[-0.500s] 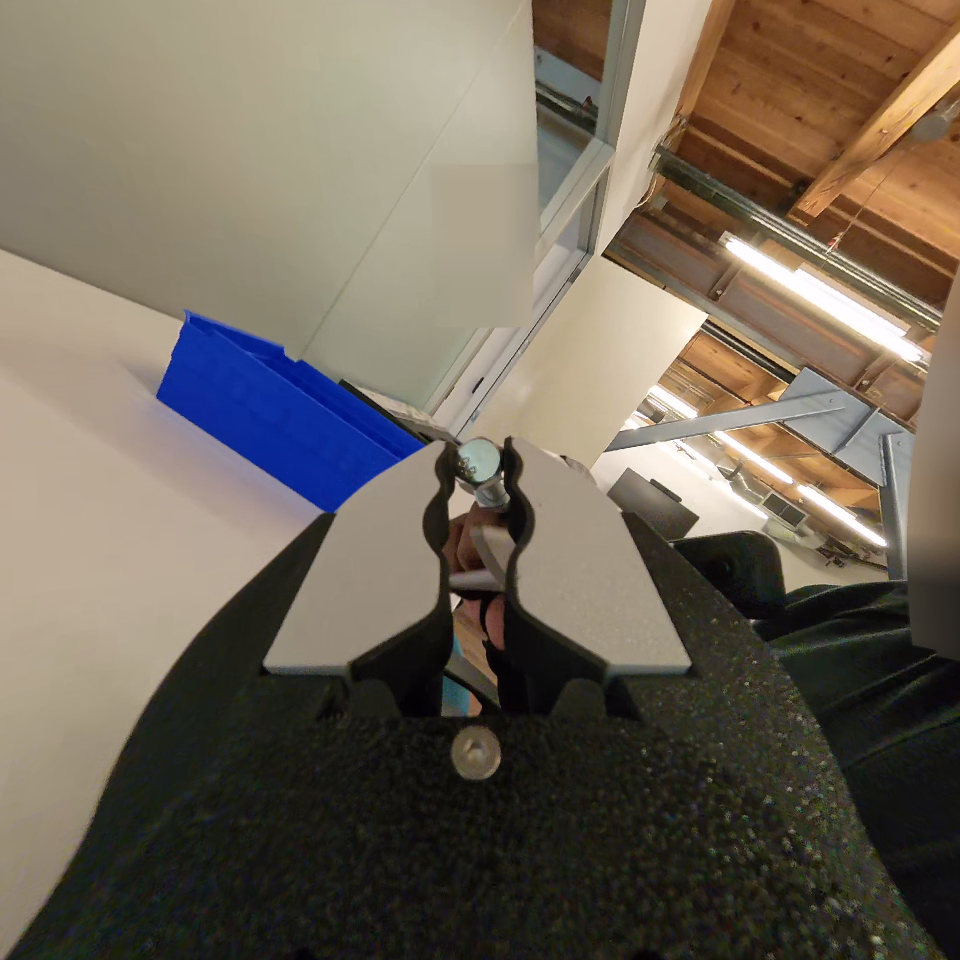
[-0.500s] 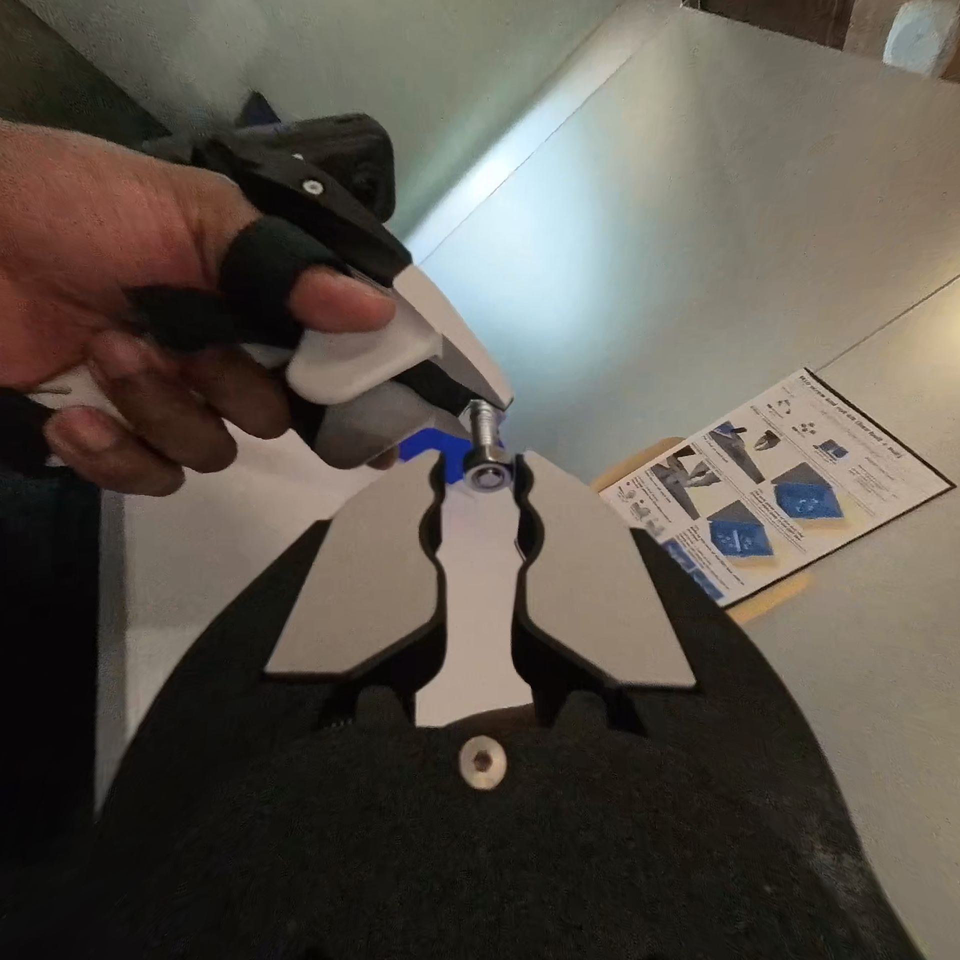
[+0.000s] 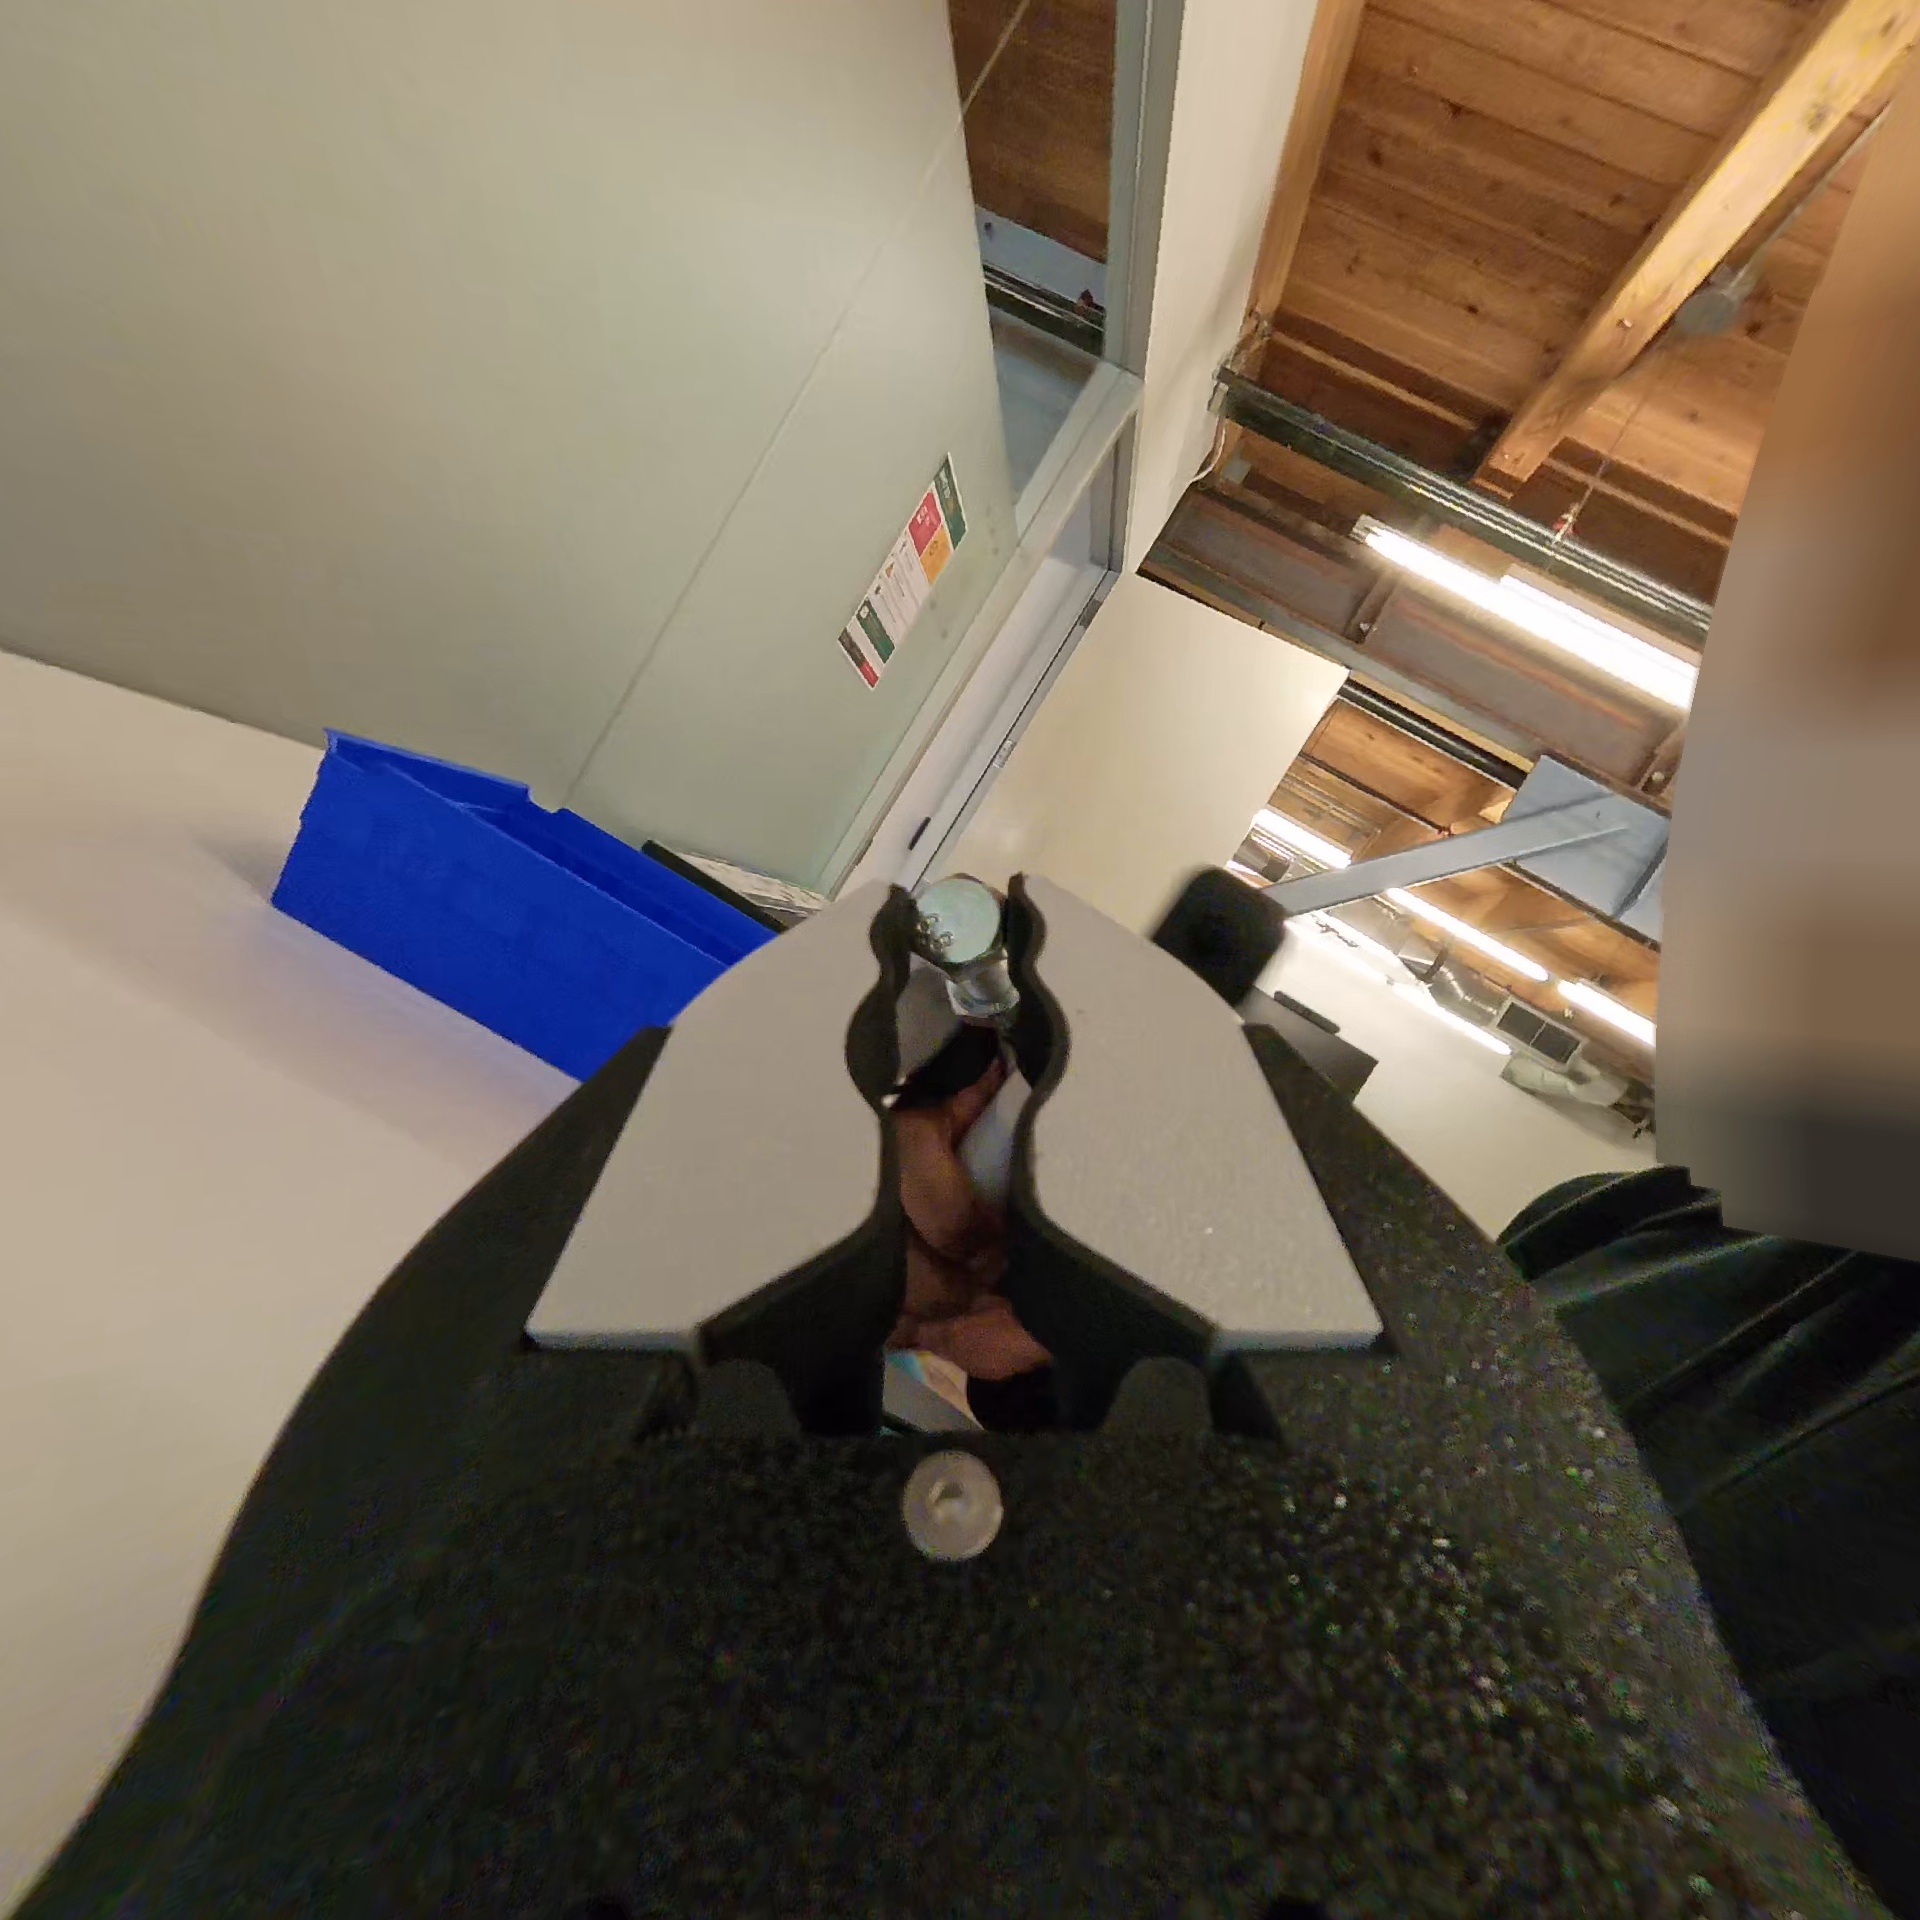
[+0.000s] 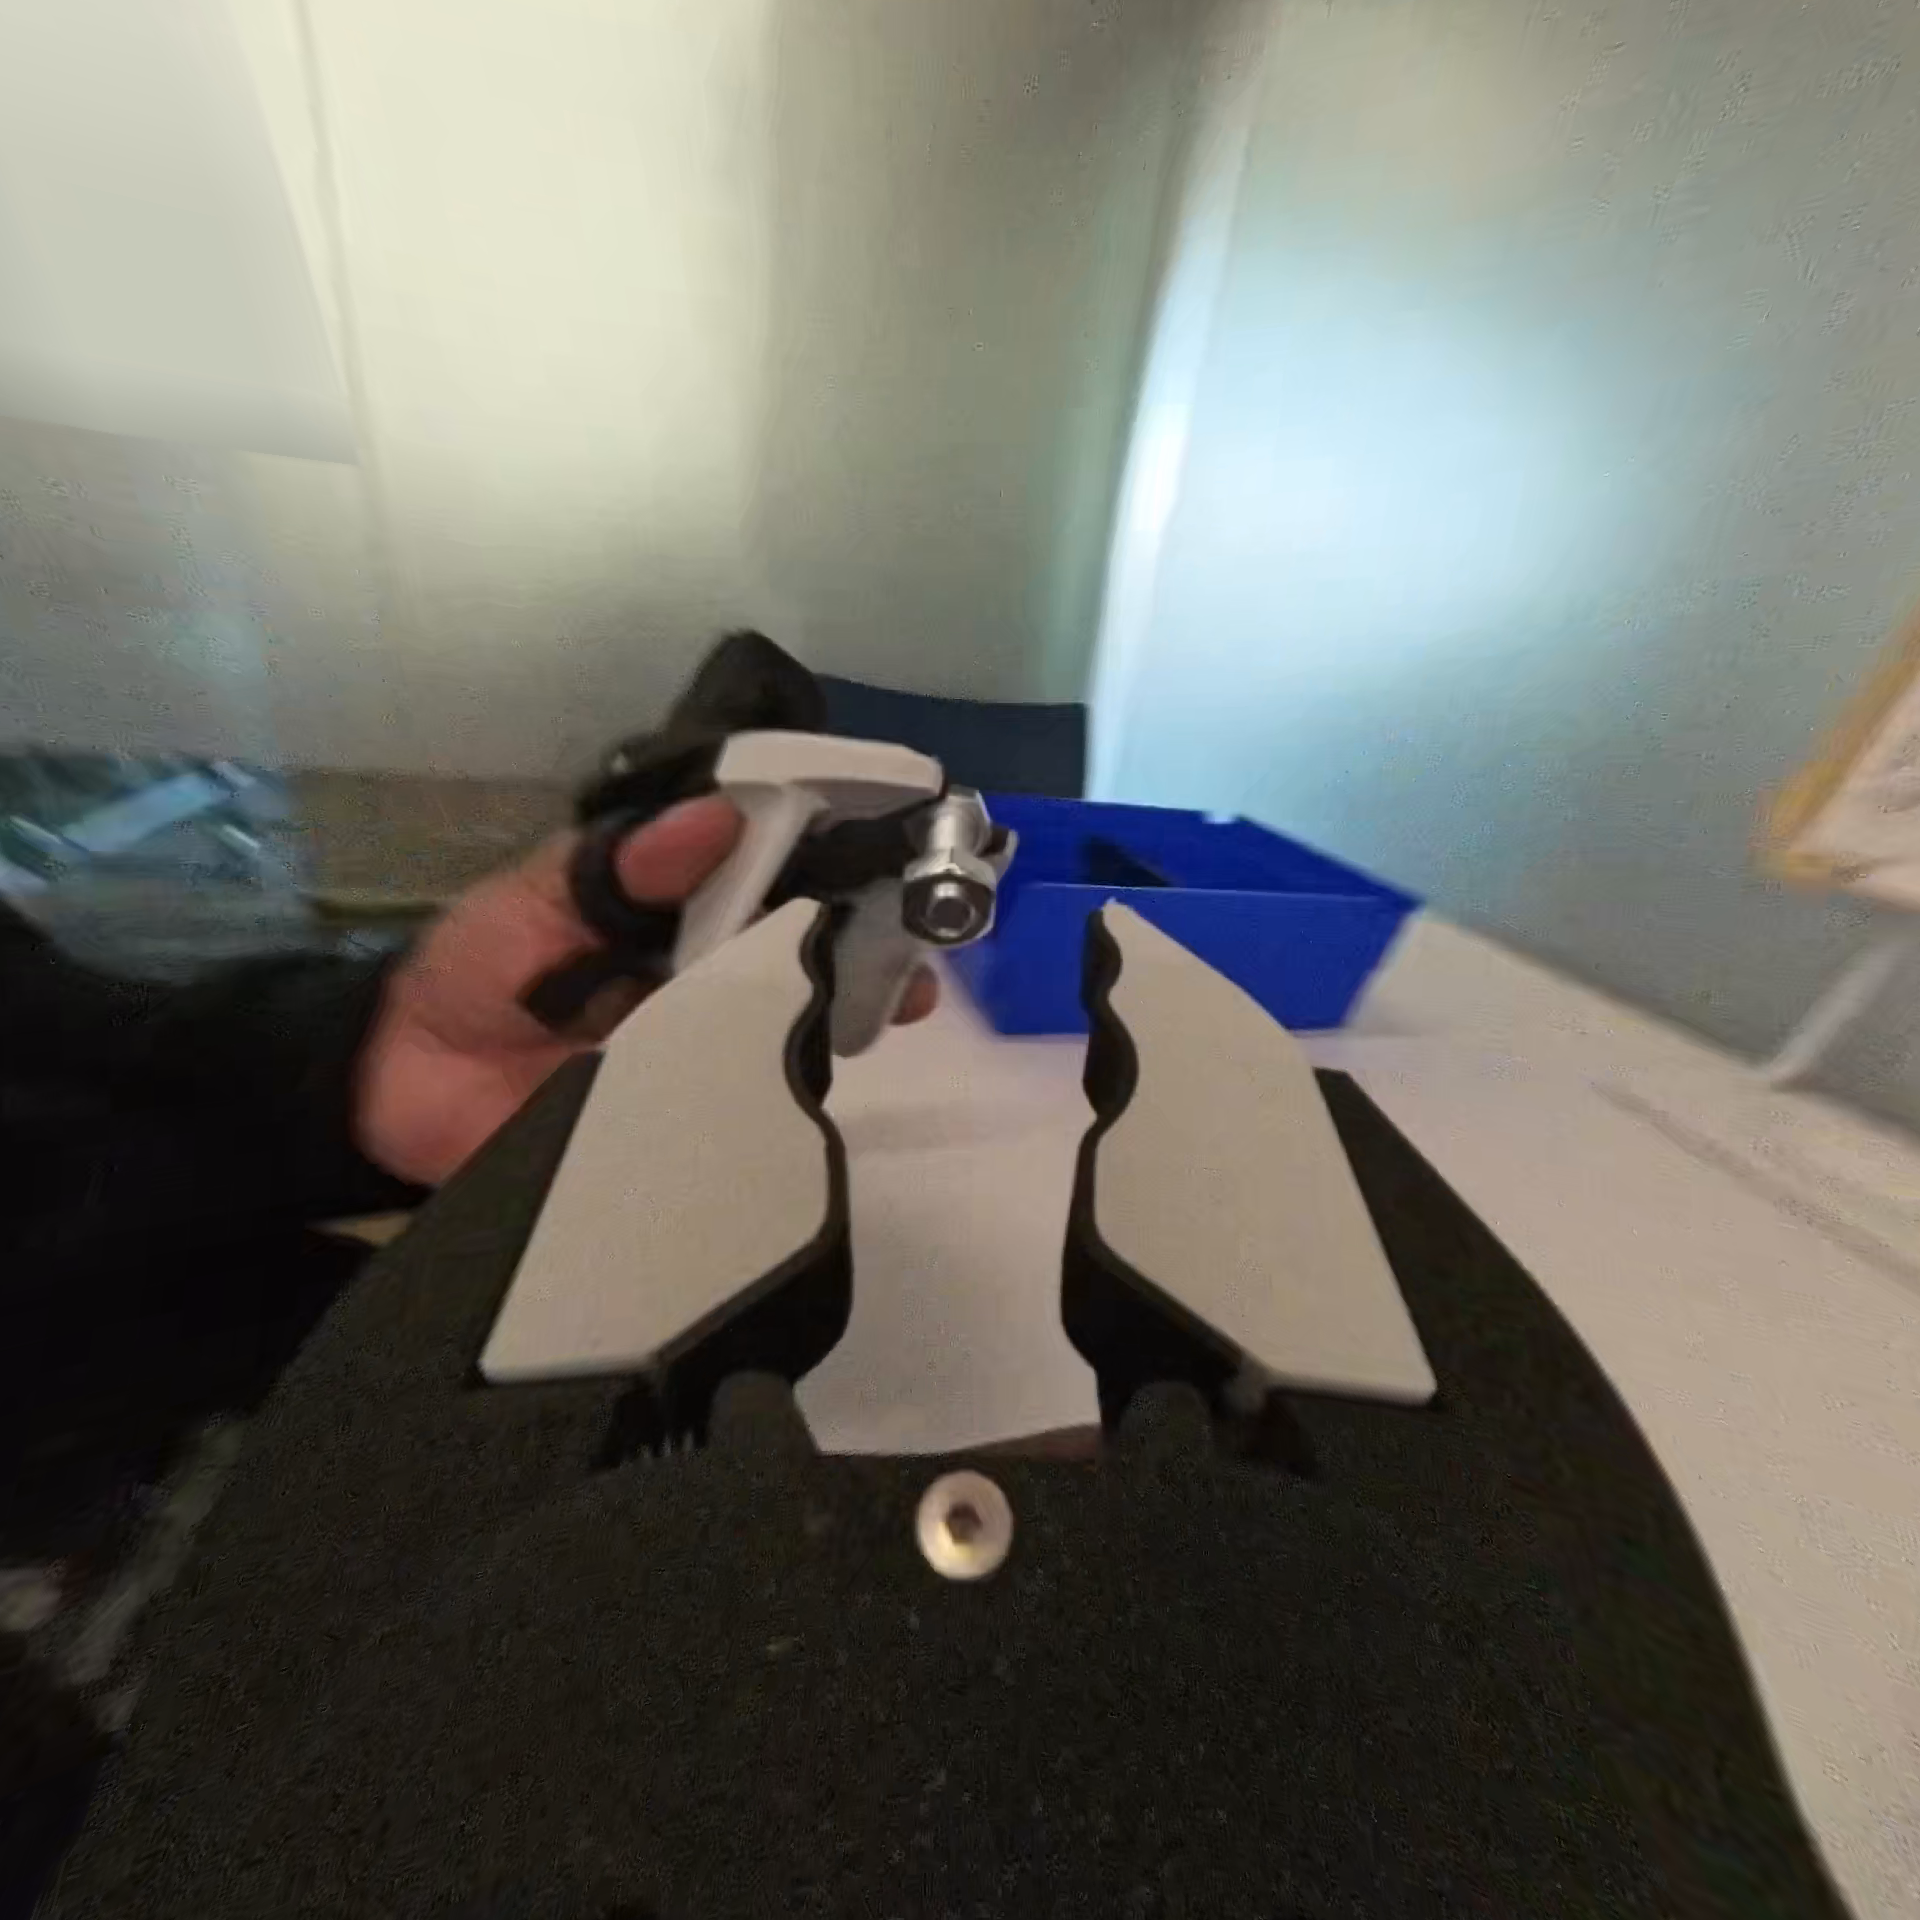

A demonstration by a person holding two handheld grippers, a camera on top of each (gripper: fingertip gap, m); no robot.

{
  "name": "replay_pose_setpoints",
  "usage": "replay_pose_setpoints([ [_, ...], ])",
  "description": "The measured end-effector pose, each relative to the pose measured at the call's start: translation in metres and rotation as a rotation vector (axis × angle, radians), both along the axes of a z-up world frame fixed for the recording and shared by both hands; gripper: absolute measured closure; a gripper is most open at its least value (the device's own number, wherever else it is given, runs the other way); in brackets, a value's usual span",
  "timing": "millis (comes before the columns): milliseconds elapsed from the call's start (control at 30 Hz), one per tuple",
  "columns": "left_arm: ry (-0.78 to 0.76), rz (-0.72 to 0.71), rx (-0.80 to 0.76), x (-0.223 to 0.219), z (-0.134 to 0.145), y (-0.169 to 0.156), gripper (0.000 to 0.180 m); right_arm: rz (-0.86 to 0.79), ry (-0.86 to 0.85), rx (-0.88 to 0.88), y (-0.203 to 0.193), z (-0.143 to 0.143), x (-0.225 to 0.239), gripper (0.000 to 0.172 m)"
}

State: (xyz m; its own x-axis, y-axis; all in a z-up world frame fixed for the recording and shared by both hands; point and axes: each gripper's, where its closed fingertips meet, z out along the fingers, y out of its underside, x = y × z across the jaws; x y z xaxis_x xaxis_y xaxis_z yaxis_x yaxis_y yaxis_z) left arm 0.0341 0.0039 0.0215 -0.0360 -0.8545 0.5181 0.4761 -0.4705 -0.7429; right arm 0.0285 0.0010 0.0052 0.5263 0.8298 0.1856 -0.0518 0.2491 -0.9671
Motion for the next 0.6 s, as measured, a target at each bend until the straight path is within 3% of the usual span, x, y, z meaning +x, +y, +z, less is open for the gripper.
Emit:
replay_pose_setpoints([
  [67,0.015,-0.002,-0.033,0.001,-0.005,0.003,0.164,-0.191,-0.21,0.247,0.003,-0.005,0.001,0.126],
  [133,0.051,-0.003,-0.059,0.004,-0.011,0.003,0.164,-0.269,-0.361,0.396,0.002,-0.011,-0.003,0.128],
  [233,0.078,-0.029,-0.073,0.01,-0.015,0.001,0.164,-0.33,-0.43,0.412,0.008,-0.017,-0.004,0.142],
  [267,0.085,-0.033,-0.065,0.012,-0.015,0.001,0.163,-0.327,-0.406,0.371,0.009,-0.017,-0.003,0.153],
  [333,0.083,-0.027,-0.045,0.011,-0.014,0.001,0.164,-0.205,-0.264,0.141,0.007,-0.016,-0.006,0.154],
  [467,0.045,-0.001,0.083,0.006,-0.004,-0.006,0.163,0.304,0.21,-0.527,-0.007,-0.005,-0.015,0.153],
  [533,0.033,0.012,0.083,0.005,-0.001,-0.006,0.163,0.422,0.332,-0.572,-0.008,0.002,-0.011,0.147],
  [600,0.002,0.016,0.043,0.002,0.001,-0.002,0.164,0.34,0.301,-0.437,-0.004,0.002,-0.008,0.13],
])
